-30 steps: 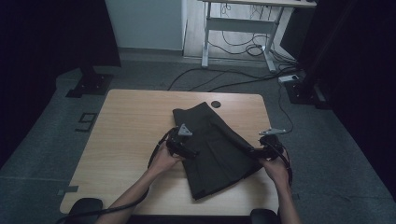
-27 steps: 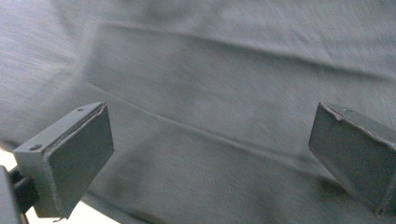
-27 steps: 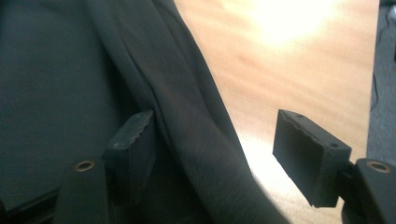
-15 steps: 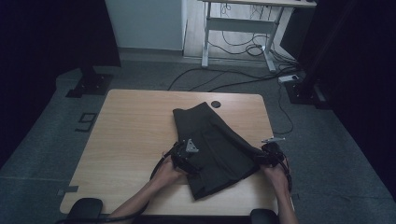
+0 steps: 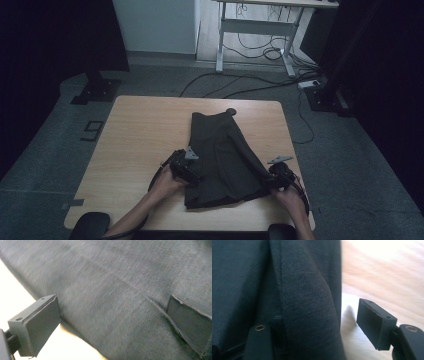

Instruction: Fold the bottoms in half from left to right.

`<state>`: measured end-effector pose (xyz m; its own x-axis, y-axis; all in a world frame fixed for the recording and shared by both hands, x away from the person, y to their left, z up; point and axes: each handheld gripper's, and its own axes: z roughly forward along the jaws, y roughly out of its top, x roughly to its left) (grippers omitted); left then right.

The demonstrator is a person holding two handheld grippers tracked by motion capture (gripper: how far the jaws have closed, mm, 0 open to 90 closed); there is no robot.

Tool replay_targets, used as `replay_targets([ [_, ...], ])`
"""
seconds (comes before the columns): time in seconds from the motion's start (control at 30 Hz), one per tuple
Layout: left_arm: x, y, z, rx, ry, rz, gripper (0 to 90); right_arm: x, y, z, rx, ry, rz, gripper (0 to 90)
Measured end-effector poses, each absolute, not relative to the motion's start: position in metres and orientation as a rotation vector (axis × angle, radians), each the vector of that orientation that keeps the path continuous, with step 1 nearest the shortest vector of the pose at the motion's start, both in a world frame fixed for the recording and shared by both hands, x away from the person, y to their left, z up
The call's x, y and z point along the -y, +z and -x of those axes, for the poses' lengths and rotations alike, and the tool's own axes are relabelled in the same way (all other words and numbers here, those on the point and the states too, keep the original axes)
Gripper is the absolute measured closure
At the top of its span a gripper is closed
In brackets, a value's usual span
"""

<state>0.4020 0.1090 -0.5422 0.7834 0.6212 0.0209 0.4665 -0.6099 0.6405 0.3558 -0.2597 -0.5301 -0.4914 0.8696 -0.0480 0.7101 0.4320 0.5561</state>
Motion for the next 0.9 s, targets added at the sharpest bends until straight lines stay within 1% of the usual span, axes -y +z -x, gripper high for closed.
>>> replay_targets([
  [0.1, -0.126, -0.543, -0.404, -0.85, 0.321, -2.323, 0.0, 0.246, -0.531, -0.345, -2.405, 0.725, -1.32, 32.3],
  [0.13, -0.126, -0.543, -0.404, -0.85, 0.321, -2.323, 0.0, 0.246, -0.531, -0.345, -2.405, 0.725, -1.32, 32.3],
  [0.17, -0.138, -0.543, -0.404, -0.877, 0.326, -2.314, 0.0, 0.235, -0.532, -0.338, -2.437, 0.745, -1.274, 32.2],
  [0.23, -0.148, -0.544, -0.404, -0.91, 0.318, -2.294, 0.0, 0.225, -0.532, -0.332, -2.464, 0.768, -1.237, 31.2],
  [0.33, -0.154, -0.545, -0.404, -0.936, 0.303, -2.275, 0.0, 0.218, -0.533, -0.329, -2.477, 0.784, -1.219, 29.6],
  [0.37, -0.156, -0.542, -0.403, -0.92, 0.291, -2.282, 1.1, 0.214, -0.532, -0.329, -2.487, 0.764, -1.192, 29.0],
  [0.4, -0.156, -0.542, -0.403, -0.92, 0.291, -2.282, 4.1, 0.213, -0.53, -0.33, -2.496, 0.748, -1.18, 29.0],
  [0.43, -0.156, -0.535, -0.404, -0.907, 0.319, -2.297, 4.2, 0.212, -0.528, -0.33, -2.498, 0.746, -1.179, 28.4],
  [0.47, -0.156, -0.535, -0.404, -0.907, 0.319, -2.297, 3.4, 0.212, -0.528, -0.33, -2.498, 0.746, -1.179, 28.4],
  [0.5, -0.156, -0.524, -0.408, -0.902, 0.341, -2.271, 3.5, 0.211, -0.519, -0.333, -2.476, 0.825, -1.199, 27.9],
  [0.57, -0.157, -0.514, -0.417, -0.916, 0.312, -2.218, 4.1, 0.209, -0.508, -0.338, -2.439, 0.87, -1.183, 27.2],
  [0.7, -0.15, -0.502, -0.434, -0.916, 0.321, -2.189, 5.1, 0.197, -0.491, -0.361, -2.368, 0.938, -1.168, 25.3],
  [0.83, -0.143, -0.505, -0.452, -0.949, 0.305, -2.189, 6.5, 0.179, -0.49, -0.39, -2.352, 0.93, -1.164, 24.9],
  [0.87, -0.143, -0.505, -0.452, -0.949, 0.305, -2.189, 6.5, 0.179, -0.49, -0.39, -2.352, 0.93, -1.164, 24.9],
  [0.9, -0.141, -0.509, -0.457, -0.959, 0.316, -2.206, 6.5, 0.174, -0.495, -0.404, -2.344, 0.88, -1.17, 26.3],
])
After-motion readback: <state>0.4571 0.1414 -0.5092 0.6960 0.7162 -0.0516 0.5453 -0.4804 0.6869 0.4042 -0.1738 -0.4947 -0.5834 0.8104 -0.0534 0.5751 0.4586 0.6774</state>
